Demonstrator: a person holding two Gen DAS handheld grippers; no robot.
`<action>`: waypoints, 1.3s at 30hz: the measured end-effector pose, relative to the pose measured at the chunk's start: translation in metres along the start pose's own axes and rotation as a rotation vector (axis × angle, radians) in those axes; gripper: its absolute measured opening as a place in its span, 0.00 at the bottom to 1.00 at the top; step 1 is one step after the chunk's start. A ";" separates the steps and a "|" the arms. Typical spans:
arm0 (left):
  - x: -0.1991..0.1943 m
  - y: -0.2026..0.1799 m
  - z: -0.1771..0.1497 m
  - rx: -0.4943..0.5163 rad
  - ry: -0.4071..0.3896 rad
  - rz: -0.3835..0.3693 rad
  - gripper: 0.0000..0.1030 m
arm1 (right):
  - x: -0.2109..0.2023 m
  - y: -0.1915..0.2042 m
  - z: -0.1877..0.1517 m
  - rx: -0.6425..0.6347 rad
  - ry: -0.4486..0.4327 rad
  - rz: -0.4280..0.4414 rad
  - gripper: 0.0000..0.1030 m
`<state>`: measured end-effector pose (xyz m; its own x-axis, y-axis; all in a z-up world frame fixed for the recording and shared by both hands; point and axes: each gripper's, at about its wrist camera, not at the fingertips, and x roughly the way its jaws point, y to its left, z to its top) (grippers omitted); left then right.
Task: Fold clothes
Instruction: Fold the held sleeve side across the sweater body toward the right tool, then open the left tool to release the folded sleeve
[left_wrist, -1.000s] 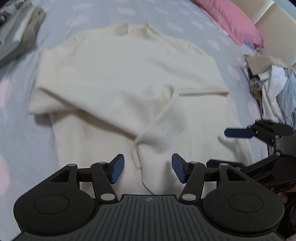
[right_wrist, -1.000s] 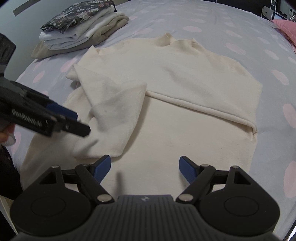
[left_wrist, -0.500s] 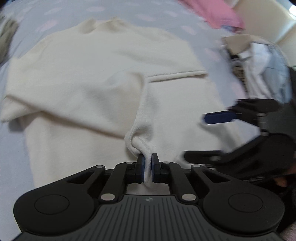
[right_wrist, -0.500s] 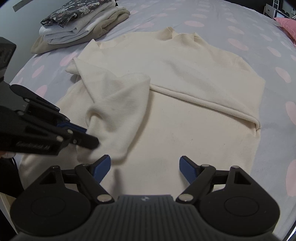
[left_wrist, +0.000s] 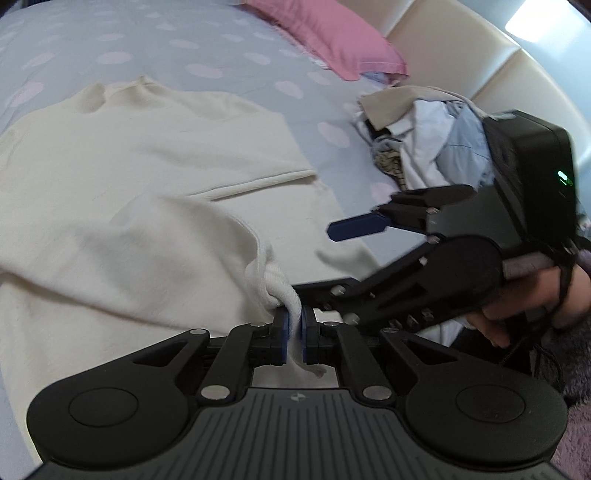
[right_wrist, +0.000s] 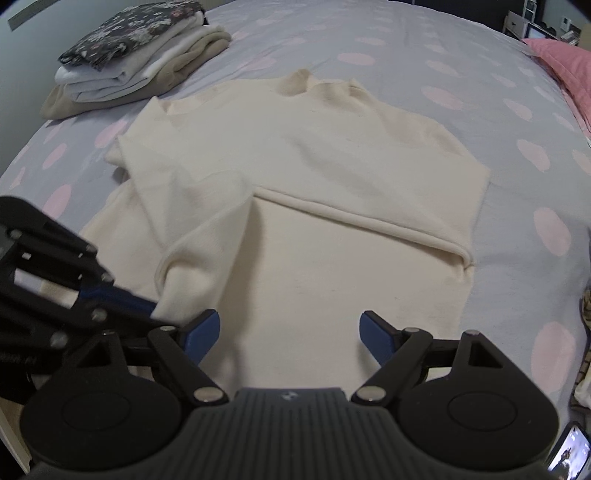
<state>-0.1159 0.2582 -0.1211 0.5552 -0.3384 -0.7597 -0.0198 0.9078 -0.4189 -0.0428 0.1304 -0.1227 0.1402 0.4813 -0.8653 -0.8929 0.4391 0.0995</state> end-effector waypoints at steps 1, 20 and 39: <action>0.002 -0.003 0.000 0.012 0.002 -0.004 0.05 | 0.000 -0.002 0.000 0.005 0.001 -0.003 0.82; 0.013 -0.014 -0.012 0.099 0.063 0.030 0.38 | -0.009 -0.010 0.001 0.059 -0.052 -0.004 0.83; -0.029 0.055 0.000 -0.119 0.035 0.343 0.38 | 0.006 -0.042 -0.012 0.355 0.036 0.161 0.70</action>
<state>-0.1332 0.3183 -0.1224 0.4705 -0.0294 -0.8819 -0.2979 0.9355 -0.1902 -0.0092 0.1059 -0.1376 -0.0106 0.5415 -0.8406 -0.6980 0.5980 0.3940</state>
